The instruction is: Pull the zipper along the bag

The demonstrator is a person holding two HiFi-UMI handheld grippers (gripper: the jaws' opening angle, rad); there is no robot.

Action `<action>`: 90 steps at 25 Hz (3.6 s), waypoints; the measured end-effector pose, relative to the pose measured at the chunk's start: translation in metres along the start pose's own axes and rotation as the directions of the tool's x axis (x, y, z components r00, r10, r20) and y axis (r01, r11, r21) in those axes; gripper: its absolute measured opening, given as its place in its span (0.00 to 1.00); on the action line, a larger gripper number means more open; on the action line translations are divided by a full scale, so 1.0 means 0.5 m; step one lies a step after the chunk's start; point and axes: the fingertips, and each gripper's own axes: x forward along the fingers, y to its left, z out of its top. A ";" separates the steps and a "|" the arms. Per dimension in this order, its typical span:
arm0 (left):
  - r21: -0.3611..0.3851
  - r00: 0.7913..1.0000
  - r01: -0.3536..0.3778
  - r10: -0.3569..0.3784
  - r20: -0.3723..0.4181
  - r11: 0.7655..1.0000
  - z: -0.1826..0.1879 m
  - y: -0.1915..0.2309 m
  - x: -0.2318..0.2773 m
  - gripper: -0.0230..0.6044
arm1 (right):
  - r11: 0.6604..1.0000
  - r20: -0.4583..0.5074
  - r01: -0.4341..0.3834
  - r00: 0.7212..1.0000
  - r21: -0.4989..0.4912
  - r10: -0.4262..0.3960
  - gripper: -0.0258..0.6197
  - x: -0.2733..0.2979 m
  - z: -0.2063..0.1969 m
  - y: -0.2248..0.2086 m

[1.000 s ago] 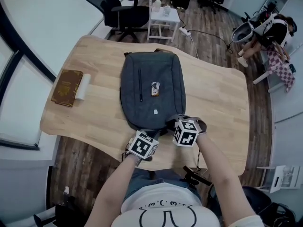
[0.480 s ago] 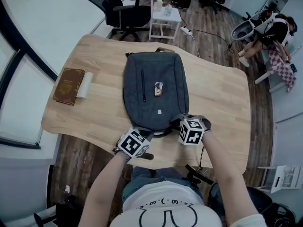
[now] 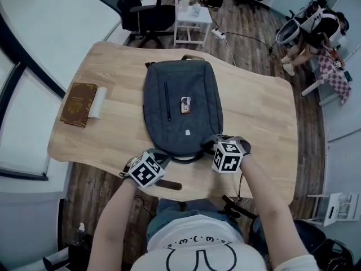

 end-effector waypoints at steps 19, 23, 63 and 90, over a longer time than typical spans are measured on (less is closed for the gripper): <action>0.025 0.977 -0.187 0.183 0.113 0.982 -0.002 0.008 0.047 0.07 | 0.982 -0.059 0.130 0.991 0.137 -0.123 0.27 -0.012 -0.012 -0.011; -0.005 0.981 -0.156 0.155 0.113 0.988 0.013 -0.007 0.064 0.07 | 0.963 0.048 0.127 0.989 0.236 -0.143 0.36 -0.026 0.045 -0.002; 0.104 0.983 -0.074 0.090 -0.161 0.992 -0.030 0.123 0.001 0.07 | 1.000 -0.064 0.022 0.998 -0.011 -0.023 0.20 0.020 0.031 0.027; -0.054 0.942 -0.319 0.311 -0.128 0.946 0.001 0.450 -0.006 0.10 | 0.988 -0.155 -0.081 0.986 -0.129 0.060 0.20 0.032 0.039 0.039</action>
